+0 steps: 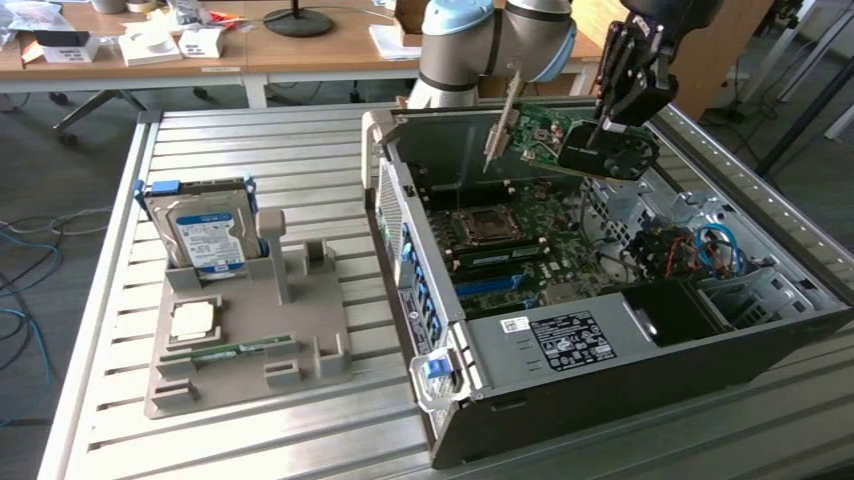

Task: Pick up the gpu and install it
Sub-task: 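Insert the gpu into the slot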

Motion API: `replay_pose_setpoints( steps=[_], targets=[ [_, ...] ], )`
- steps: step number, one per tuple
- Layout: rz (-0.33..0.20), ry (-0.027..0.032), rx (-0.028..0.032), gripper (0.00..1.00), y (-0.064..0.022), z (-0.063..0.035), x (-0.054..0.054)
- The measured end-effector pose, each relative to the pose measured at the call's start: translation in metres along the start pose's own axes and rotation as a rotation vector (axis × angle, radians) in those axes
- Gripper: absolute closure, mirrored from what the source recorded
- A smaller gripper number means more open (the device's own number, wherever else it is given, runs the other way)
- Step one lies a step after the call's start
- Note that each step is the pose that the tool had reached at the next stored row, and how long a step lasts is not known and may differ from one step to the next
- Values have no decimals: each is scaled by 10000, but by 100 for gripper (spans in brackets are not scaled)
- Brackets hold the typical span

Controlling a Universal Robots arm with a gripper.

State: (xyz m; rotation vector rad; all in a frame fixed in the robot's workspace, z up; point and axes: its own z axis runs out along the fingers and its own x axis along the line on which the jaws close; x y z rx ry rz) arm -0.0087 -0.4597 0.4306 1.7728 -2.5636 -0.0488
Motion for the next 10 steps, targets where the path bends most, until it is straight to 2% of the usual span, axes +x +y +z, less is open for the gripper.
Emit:
replay_pose_setpoints(
  steps=[10],
  targets=[
    [-1809, 71, 4, 74, -2, 30, 0]
  ],
)
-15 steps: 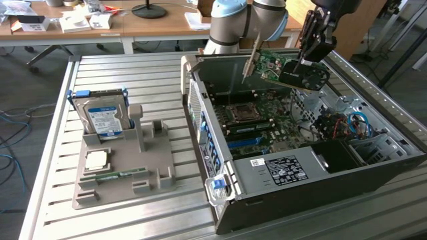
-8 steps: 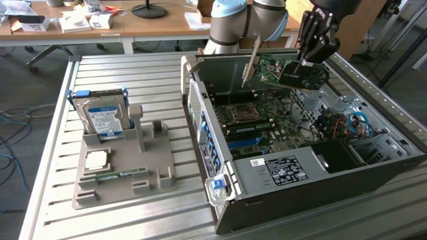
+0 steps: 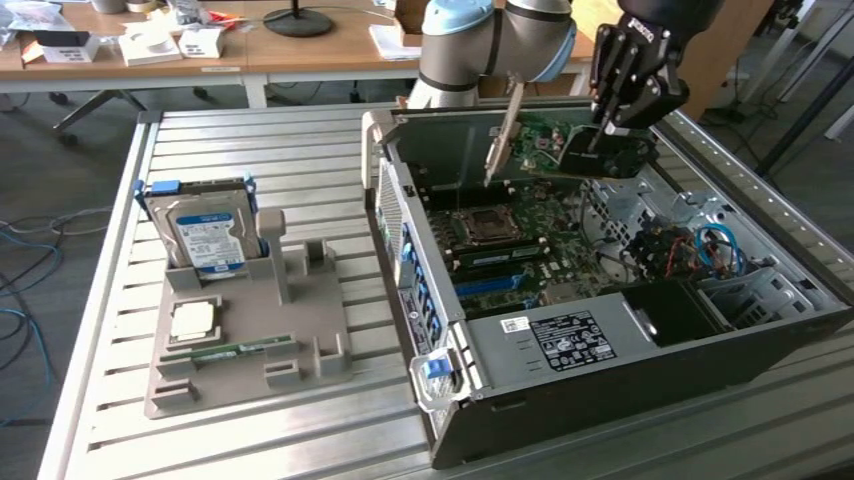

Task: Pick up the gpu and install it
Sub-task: 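Insert the gpu into the slot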

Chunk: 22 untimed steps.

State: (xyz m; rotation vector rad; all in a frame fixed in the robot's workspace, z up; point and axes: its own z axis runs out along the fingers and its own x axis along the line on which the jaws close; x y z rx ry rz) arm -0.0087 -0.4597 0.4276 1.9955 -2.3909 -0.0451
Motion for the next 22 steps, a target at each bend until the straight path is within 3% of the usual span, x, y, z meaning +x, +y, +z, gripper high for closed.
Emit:
replay_pose_setpoints(
  steps=[8, 13, 14, 17, 18, 22],
  targets=[
    [-1380, 56, 4, 74, 0, 17, 0],
    [-1495, 58, 8, 74, 0, 18, 0],
    [-1494, 34, 42, 74, 1, 19, 0],
    [-1501, -116, 310, 74, 10, 20, 2],
    [-1501, -144, 374, 74, 13, 20, 2],
    [-1502, -148, 383, 74, 16, 33, 3]
  ],
)
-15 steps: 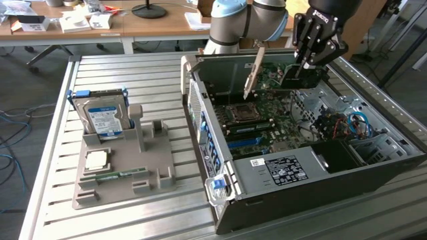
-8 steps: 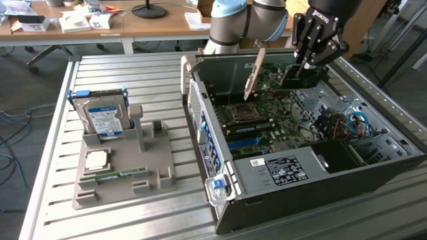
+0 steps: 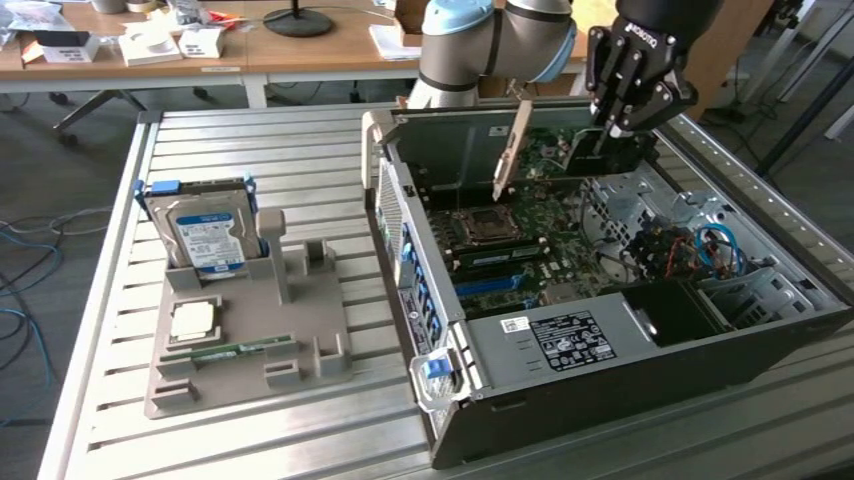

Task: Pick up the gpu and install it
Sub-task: 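Insert the gpu into the slot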

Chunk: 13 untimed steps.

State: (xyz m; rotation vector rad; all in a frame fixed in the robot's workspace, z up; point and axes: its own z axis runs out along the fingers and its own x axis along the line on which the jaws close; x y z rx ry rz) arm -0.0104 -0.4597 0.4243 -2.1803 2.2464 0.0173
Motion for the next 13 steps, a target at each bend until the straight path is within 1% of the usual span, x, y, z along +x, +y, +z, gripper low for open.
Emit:
replay_pose_setpoints(
  steps=[3, 9, 13],
  targets=[
    [0, -1, 6, 74, 14, 27, 1],
    [-1, -2, 63, 74, 87, 94, 4],
    [-2, -3, 91, 74, 124, 155, 6]
  ],
)
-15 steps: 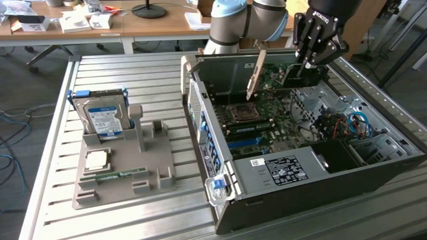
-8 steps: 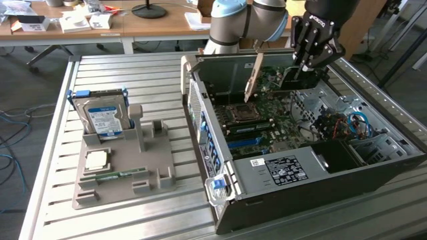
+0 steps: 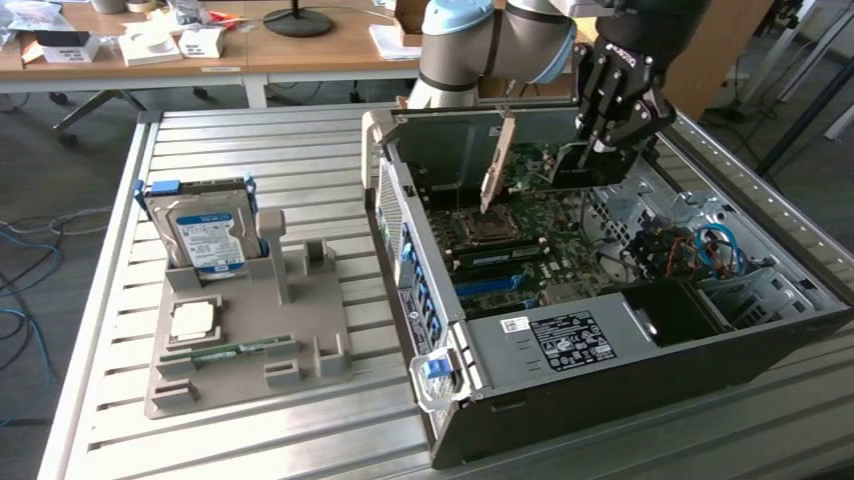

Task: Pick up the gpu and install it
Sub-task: 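Insert the gpu into the slot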

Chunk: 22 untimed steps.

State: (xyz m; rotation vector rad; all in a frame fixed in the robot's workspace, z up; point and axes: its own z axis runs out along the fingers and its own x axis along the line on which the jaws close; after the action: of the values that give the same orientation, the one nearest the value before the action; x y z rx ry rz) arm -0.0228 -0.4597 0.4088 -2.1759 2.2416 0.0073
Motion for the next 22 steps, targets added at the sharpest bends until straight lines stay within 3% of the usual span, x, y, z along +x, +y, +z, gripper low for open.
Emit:
replay_pose_setpoints(
  steps=[10, 22],
  targets=[
    [-5, -7, 24, 74, 17, 59, 1],
    [-30, -5, 37, 74, 22, 273, 5]
  ],
)
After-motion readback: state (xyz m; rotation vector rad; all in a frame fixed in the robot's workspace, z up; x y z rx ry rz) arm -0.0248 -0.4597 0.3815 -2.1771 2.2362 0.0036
